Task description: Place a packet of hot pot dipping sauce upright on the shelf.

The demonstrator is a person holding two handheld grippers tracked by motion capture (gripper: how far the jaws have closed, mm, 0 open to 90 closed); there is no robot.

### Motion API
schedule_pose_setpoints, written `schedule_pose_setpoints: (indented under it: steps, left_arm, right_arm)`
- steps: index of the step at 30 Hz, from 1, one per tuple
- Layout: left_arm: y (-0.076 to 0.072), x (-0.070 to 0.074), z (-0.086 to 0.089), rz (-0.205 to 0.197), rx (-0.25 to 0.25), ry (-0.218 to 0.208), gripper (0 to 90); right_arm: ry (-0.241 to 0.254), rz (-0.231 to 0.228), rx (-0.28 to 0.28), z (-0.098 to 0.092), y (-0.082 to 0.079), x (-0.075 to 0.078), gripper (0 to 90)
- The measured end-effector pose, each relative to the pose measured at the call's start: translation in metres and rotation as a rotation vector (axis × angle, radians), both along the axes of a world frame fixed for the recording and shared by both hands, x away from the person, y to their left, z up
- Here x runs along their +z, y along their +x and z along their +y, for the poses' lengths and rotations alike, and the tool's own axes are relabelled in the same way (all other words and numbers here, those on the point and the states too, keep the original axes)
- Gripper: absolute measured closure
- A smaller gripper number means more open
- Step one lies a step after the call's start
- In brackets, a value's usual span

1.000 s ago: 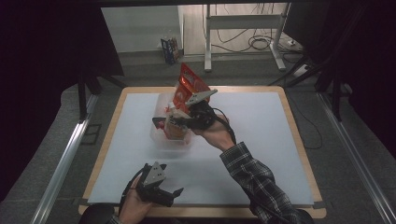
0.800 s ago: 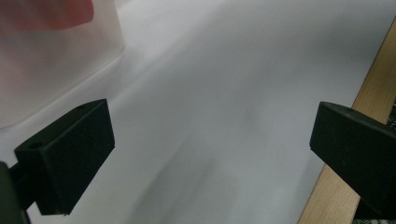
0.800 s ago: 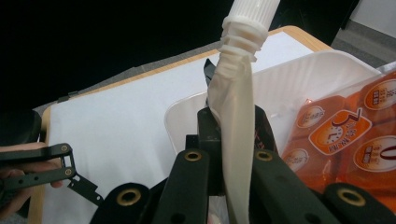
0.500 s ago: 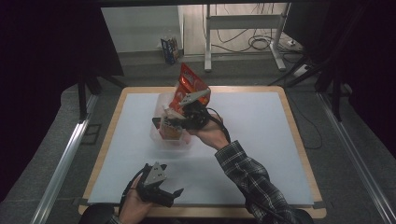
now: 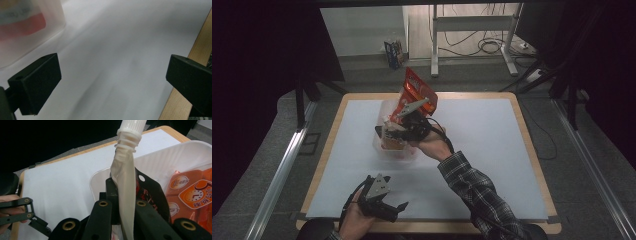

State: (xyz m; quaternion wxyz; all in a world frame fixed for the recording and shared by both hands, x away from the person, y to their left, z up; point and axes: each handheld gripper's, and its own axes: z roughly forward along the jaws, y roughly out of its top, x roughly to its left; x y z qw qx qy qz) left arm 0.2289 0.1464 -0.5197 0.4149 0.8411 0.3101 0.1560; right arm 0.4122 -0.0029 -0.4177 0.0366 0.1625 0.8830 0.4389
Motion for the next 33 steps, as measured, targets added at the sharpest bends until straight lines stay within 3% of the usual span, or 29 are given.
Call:
schedule_pose_setpoints:
  steps: [13, 22, 33]
  left_arm:
    - [-0.001, 0.000, 0.001, -0.038, 0.013, -0.012, 0.0]
    - [-0.001, 0.000, 0.003, -0.074, 0.015, -0.027, 0.0]
    - [-0.001, 0.000, 0.004, -0.076, 0.022, -0.052, 0.0]
  right_arm:
    - [-0.047, -0.010, 0.003, 0.015, 0.003, -0.013, 87.5]
    - [-0.036, 0.000, -0.010, 0.016, 0.006, -0.016, 87.4]
    - [-0.079, -0.028, -0.006, 0.026, 0.004, -0.022, 87.1]
